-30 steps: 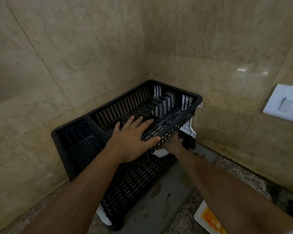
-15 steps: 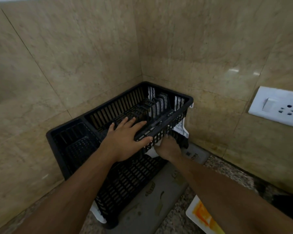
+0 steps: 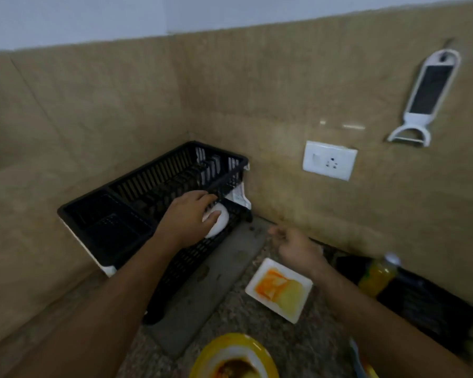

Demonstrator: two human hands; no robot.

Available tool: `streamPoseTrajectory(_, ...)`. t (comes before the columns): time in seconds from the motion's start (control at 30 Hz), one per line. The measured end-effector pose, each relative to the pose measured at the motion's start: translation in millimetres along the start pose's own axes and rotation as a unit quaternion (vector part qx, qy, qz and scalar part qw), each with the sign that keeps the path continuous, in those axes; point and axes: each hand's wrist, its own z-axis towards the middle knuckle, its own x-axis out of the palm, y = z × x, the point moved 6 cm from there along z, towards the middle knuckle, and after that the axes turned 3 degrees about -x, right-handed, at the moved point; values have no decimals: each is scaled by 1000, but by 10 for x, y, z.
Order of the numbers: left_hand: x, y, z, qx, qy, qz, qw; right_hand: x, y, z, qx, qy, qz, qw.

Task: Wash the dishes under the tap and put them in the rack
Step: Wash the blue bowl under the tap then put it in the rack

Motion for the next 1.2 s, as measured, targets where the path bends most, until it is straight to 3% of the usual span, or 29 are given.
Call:
streamPoseTrajectory(0.1,248,-642,-379,23,18,-72,997,-340,-269,-617,33,-19,36,999)
streamPoseTrajectory(0.33,1091,-1974,-1086,78,154,-186,967,-903,-994,-1856,126,-45,66,989)
streamPoseTrajectory(0.53,1833,-2603,-1399,26,263,-189,946,-1211,-1603,-2533,217,-113,-68,967)
streamPoseTrajectory(0.67,2050,-2790,-1496,-6,294,-218,931,-1105,-1948,-2718,275,-80,-81,955)
streamPoseTrajectory(0.77,2127,-2803,-1505,-43,303,-232,923,-957,-2041,-2722,275,-46,-44,959)
streamPoseTrajectory(0.87,2127,-2821,-1520,-59,303,-241,920,-922,-2085,-2743,272,-75,-20,959)
streamPoseTrajectory(1.07,1812,-3138,-1663,-11,232,-252,939,-1082,-2012,-3085,271,-103,71,954)
streamPoseTrajectory(1.2,1592,-3613,-1756,44,188,-354,915,-1397,-2134,-3511,247,-165,99,950)
